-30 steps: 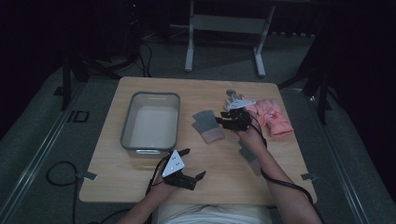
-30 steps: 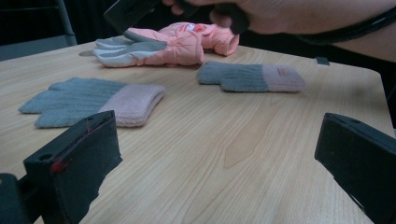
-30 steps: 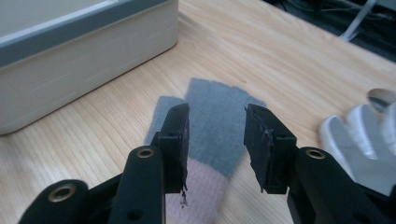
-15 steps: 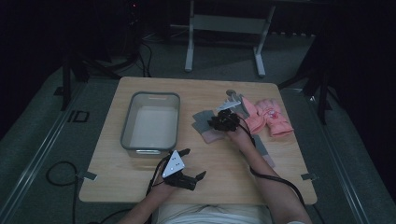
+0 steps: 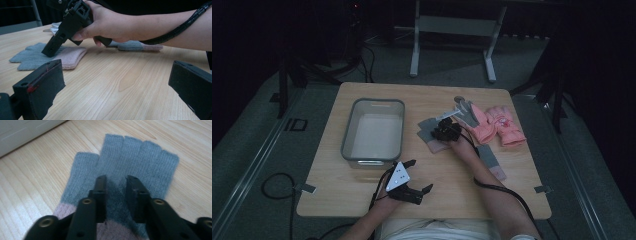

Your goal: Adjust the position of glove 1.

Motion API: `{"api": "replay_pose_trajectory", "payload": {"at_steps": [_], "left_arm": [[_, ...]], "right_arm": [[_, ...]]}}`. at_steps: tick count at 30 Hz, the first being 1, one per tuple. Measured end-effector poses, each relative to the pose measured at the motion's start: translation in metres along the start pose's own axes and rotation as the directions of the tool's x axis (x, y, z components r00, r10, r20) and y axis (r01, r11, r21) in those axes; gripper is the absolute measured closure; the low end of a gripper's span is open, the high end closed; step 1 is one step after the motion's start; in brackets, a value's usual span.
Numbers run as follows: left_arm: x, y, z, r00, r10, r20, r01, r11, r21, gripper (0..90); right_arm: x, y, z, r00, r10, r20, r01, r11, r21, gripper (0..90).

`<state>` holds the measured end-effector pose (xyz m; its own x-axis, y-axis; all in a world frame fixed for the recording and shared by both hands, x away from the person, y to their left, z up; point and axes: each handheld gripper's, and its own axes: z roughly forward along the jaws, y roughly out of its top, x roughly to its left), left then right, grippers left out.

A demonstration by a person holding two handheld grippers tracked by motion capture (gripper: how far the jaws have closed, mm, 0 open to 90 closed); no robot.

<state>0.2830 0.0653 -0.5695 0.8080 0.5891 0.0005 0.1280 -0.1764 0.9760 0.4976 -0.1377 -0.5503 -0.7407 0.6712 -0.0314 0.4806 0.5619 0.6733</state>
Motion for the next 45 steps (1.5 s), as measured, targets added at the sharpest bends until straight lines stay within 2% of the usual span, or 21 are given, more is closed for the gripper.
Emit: {"api": "replay_pose_trajectory", "payload": {"at_steps": [3,4,7,10,16,20,21,22,23,28,32,33,35,36,39,41,43,45], "left_arm": [[0.001,0.000,0.000,1.0000,-0.006,0.000,0.006,1.0000,0.000,0.0],[0.001,0.000,0.000,1.0000,-0.006,0.000,0.006,1.0000,0.000,0.0],[0.001,0.000,0.000,0.9999,-0.013,0.000,0.013,0.9999,-0.007,0.0],[0.001,0.000,0.000,1.0000,-0.009,0.001,0.009,0.9999,-0.006,0.0],[0.001,0.000,0.000,1.0000,-0.005,-0.002,0.005,1.0000,-0.005,0.0],[0.000,0.000,0.000,1.0000,-0.001,-0.004,0.001,1.0000,-0.002,0.0],[0.000,0.000,0.000,1.0000,-0.001,-0.004,0.001,1.0000,-0.002,0.0],[0.000,0.000,0.000,1.0000,-0.001,-0.004,0.001,1.0000,-0.002,0.0],[0.000,0.000,0.000,1.0000,-0.005,-0.004,0.005,1.0000,-0.004,0.0],[0.000,0.000,0.000,1.0000,-0.004,-0.009,0.004,1.0000,-0.006,0.0],[0.000,0.000,0.000,0.9999,-0.002,-0.010,0.002,1.0000,-0.007,0.0],[0.000,0.000,0.000,0.9999,-0.001,-0.011,0.001,1.0000,-0.007,0.0],[0.000,0.000,0.000,1.0000,0.001,-0.009,-0.001,1.0000,-0.007,0.0],[0.000,0.000,0.000,1.0000,-0.001,-0.009,0.001,1.0000,-0.008,0.0],[0.000,0.000,0.000,1.0000,0.001,-0.010,-0.001,1.0000,-0.006,0.0],[0.000,0.000,0.000,1.0000,-0.001,-0.008,0.001,1.0000,-0.005,0.0],[0.000,0.000,0.000,1.0000,-0.001,-0.008,0.001,1.0000,-0.005,0.0],[0.000,0.000,0.000,1.0000,-0.001,-0.007,0.001,1.0000,-0.004,0.0]], "right_arm": [[0.002,0.003,0.000,0.9987,0.047,0.019,-0.048,0.999,0.018,82.8],[0.002,0.003,0.000,0.9987,0.047,0.019,-0.048,0.999,0.018,82.8],[0.004,0.010,-0.007,0.9905,0.134,0.032,-0.135,0.990,0.037,86.1],[0.006,0.013,-0.015,0.9876,0.153,0.035,-0.154,0.987,0.034,86.1],[0.016,0.014,-0.056,0.9744,0.218,0.055,-0.216,0.976,-0.032,86.2],[0.027,0.011,-0.087,0.9659,0.247,0.076,-0.241,0.967,-0.081,86.3],[0.030,0.010,-0.095,0.9609,0.266,0.075,-0.259,0.961,-0.098,86.4],[0.030,0.010,-0.095,0.9609,0.266,0.075,-0.259,0.961,-0.098,86.4],[0.038,0.004,-0.117,0.9489,0.305,0.081,-0.292,0.946,-0.139,86.4],[0.056,-0.012,-0.138,0.9358,0.338,0.100,-0.319,0.933,-0.165,86.5],[0.067,-0.025,-0.144,0.9237,0.370,0.101,-0.349,0.921,-0.173,86.5],[0.070,-0.029,-0.144,0.9221,0.372,0.107,-0.351,0.920,-0.172,86.5],[0.075,-0.035,-0.143,0.9251,0.359,0.123,-0.339,0.927,-0.158,86.5],[0.077,-0.038,-0.142,0.9250,0.359,0.125,-0.340,0.929,-0.147,86.5],[0.079,-0.050,-0.135,0.9172,0.381,0.115,-0.368,0.922,-0.123,86.5],[0.081,-0.057,-0.126,0.9156,0.387,0.109,-0.378,0.921,-0.098,86.5],[0.081,-0.064,-0.116,0.9097,0.398,0.117,-0.392,0.917,-0.077,86.5],[0.081,-0.067,-0.111,0.9092,0.399,0.119,-0.394,0.917,-0.063,86.5]]}}
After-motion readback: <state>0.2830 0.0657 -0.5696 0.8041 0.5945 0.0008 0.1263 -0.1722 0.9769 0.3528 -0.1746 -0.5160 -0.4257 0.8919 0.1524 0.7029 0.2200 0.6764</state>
